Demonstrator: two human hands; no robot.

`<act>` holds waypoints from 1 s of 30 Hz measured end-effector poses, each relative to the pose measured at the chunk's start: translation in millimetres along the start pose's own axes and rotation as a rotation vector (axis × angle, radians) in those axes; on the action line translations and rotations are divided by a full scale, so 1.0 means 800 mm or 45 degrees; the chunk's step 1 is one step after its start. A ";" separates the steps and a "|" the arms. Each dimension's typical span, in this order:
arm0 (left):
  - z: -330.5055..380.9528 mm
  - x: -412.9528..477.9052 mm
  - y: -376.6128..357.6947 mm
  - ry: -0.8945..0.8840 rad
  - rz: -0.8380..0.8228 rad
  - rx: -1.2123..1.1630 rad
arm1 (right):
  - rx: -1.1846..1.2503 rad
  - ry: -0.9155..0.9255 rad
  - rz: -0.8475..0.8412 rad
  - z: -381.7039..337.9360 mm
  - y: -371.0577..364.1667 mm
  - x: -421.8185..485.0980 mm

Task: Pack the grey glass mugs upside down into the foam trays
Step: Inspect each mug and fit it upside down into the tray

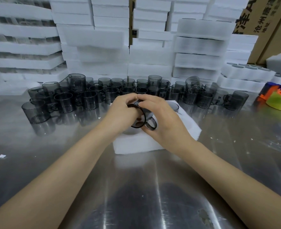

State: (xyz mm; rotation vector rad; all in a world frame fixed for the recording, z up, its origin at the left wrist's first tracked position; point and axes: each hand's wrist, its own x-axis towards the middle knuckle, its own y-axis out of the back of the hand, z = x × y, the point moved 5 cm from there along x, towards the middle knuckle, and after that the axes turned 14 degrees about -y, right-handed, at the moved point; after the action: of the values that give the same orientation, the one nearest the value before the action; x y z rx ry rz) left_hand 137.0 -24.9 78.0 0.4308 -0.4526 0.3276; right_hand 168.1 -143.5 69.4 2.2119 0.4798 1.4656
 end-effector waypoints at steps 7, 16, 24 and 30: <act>0.008 -0.007 -0.001 -0.093 0.099 0.076 | 0.245 -0.206 -0.004 0.012 0.001 0.001; -0.007 -0.009 0.027 -0.056 0.443 -0.227 | 0.672 -0.550 0.207 0.036 0.018 -0.003; -0.025 -0.009 0.062 -0.016 0.763 -0.124 | 0.668 -0.565 0.189 0.040 0.016 -0.003; -0.027 -0.008 0.064 0.004 0.758 -0.082 | 0.599 -0.614 0.177 0.038 0.019 -0.004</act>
State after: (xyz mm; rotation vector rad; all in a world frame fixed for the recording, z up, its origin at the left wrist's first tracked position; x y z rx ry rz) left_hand 118.7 27.5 74.0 0.2236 -0.5830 0.8864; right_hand 195.9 -163.2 65.2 2.9051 0.5528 0.8796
